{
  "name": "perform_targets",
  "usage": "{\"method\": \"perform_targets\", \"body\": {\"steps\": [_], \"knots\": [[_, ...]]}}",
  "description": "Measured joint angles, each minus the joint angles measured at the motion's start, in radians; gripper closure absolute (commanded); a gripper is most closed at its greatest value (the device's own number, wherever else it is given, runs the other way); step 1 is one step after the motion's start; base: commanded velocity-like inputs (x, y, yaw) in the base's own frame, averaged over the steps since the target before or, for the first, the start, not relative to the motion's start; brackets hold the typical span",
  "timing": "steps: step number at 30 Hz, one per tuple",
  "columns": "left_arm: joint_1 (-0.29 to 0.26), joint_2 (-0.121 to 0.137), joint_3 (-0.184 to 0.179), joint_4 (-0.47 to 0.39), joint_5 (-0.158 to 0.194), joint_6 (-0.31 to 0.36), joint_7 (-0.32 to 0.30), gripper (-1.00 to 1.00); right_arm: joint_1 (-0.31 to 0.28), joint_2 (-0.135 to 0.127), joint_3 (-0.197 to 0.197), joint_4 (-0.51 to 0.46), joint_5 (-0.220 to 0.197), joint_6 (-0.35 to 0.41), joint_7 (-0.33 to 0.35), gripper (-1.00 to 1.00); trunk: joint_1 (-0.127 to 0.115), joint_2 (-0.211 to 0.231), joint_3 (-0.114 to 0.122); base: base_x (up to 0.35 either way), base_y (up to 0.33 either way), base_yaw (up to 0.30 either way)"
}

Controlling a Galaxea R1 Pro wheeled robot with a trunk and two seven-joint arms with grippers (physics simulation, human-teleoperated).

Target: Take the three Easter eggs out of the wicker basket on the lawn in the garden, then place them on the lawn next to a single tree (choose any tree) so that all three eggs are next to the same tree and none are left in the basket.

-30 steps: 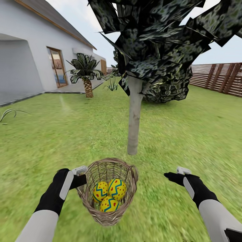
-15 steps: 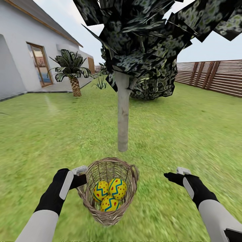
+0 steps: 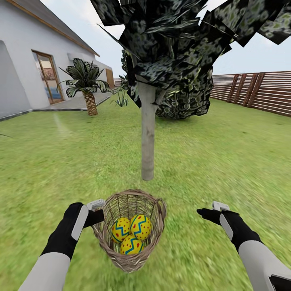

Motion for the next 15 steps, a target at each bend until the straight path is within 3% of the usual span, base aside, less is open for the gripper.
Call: {"method": "perform_targets", "body": {"steps": [3, 15], "knots": [[0.000, 0.000, 0.000, 0.001, 0.000, 0.001, 0.000, 1.00, -0.001, 0.000, 0.000, 0.001, 0.000, 0.000, 0.000, -1.00, 0.000, 0.000, 0.000, 0.173, 0.000, 0.000], [0.000, 0.002, 0.000, 0.001, -0.003, 0.002, 0.000, 1.00, 0.000, 0.000, 0.000, 0.003, -0.001, -0.001, 0.000, -1.00, -0.001, 0.000, 0.000, 0.335, 0.000, 0.000]]}}
